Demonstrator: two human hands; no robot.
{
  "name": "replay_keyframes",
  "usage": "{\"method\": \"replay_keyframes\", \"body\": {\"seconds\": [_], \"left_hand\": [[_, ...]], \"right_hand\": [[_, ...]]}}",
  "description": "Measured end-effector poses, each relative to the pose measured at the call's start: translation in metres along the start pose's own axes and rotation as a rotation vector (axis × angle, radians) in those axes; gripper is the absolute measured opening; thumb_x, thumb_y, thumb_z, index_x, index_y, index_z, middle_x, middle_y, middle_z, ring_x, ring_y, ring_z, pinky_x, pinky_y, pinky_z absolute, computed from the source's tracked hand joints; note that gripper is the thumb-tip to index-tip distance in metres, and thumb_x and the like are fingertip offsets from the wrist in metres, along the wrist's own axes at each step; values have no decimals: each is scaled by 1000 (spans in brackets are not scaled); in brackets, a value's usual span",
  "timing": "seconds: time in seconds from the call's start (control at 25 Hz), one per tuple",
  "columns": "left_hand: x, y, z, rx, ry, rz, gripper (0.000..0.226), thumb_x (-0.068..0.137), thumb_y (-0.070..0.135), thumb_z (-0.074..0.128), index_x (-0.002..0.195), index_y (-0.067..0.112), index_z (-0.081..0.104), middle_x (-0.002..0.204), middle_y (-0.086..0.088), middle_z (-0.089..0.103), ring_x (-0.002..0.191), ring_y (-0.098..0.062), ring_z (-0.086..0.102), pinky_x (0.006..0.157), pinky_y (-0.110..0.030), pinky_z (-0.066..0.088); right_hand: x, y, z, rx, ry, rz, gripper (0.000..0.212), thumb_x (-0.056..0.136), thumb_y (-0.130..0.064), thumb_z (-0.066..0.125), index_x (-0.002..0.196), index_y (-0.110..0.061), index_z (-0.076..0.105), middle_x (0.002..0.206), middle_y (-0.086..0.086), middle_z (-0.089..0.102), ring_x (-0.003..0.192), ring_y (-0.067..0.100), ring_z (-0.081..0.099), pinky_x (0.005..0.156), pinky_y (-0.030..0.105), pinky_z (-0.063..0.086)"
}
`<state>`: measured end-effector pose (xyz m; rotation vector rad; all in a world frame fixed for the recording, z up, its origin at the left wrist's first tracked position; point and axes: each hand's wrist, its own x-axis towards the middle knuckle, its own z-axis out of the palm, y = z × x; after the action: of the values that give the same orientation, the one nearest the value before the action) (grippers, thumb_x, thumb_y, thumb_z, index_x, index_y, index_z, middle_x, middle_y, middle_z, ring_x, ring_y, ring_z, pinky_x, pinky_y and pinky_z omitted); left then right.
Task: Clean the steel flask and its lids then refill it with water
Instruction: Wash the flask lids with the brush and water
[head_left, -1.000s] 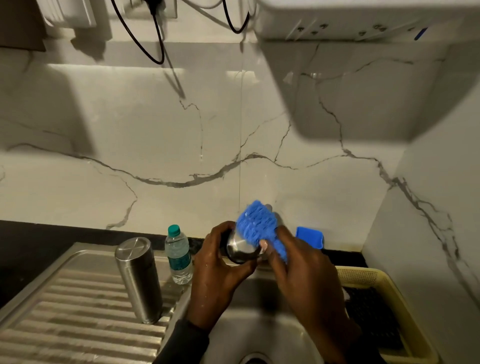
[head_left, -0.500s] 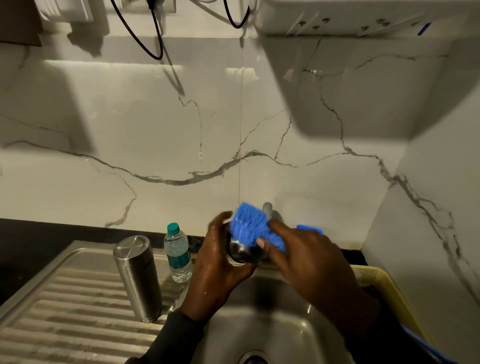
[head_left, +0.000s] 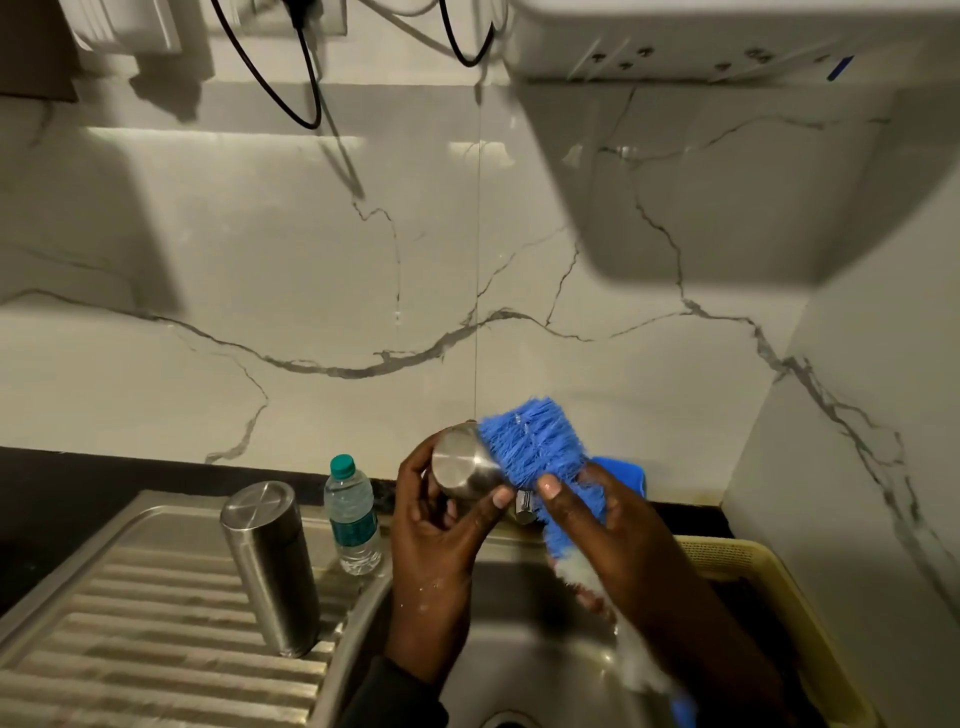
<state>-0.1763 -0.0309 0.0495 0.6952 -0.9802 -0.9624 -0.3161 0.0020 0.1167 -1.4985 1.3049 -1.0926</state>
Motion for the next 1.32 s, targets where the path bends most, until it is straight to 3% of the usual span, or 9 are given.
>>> {"method": "replay_keyframes", "body": {"seconds": [0.12,0.24,0.36,0.48,0.68,0.84,0.96,1.12,1.32], "left_hand": [[-2,-11,4,-136,110,-70,87,58,39,92,131,10,53,119,-13,70,111,-27,67,84,-27,57],[-6,-17,-5,-44,127,-117,71,65,34,88,125,10,57,114,-11,71,109,-27,67,83,-26,57],[-10,-23,-18,188,56,-128,54,69,22,84,117,17,60,106,0,72,101,-19,69,79,-24,56],[-17,-30,-23,383,-57,-119,54,69,17,88,114,23,59,102,13,69,94,-8,67,80,-25,56],[-26,-54,-21,532,-142,-145,58,66,21,92,113,27,57,104,9,69,96,-7,66,79,-20,53],[-27,-63,-15,602,-190,-161,57,68,19,91,113,27,56,106,9,67,93,1,63,75,-13,50],[-23,-70,-10,654,-230,-166,58,68,20,90,114,24,55,107,8,66,93,1,63,74,-12,50],[-18,-78,-2,690,-255,-168,57,69,20,90,114,21,55,106,8,66,89,3,62,70,-10,48],[-11,-91,-3,739,-259,-181,61,68,25,90,117,22,54,110,7,66,94,-5,64,73,-17,52]], "right_hand": [[-8,13,15,-27,37,0,19,82,-51,52,90,-35,58,73,-3,67,55,-1,61,48,20,51],[-6,31,7,-111,93,1,4,90,-43,57,92,-40,54,73,-20,66,67,-9,63,56,19,55],[-5,55,-16,-278,169,8,23,89,-38,62,105,-32,46,85,-9,62,72,6,65,61,24,56],[-4,83,-41,-468,96,60,41,87,-18,66,114,-22,36,97,-1,53,79,8,57,65,19,48],[10,104,-71,-760,169,-80,43,84,-17,68,124,-20,53,115,2,51,96,14,51,67,13,31],[37,103,-93,-1028,302,-213,39,88,-19,61,127,-21,54,112,0,60,97,23,59,71,28,39],[70,104,-109,-1341,278,-216,35,86,-11,57,120,-18,52,99,5,60,81,28,58,61,33,36],[108,110,-123,-1632,192,-340,32,61,2,72,87,-15,62,70,7,55,55,27,51,52,32,29],[158,119,-124,-1965,-14,-462,22,52,-11,79,65,-21,65,59,1,57,54,26,56,65,33,44]]}}
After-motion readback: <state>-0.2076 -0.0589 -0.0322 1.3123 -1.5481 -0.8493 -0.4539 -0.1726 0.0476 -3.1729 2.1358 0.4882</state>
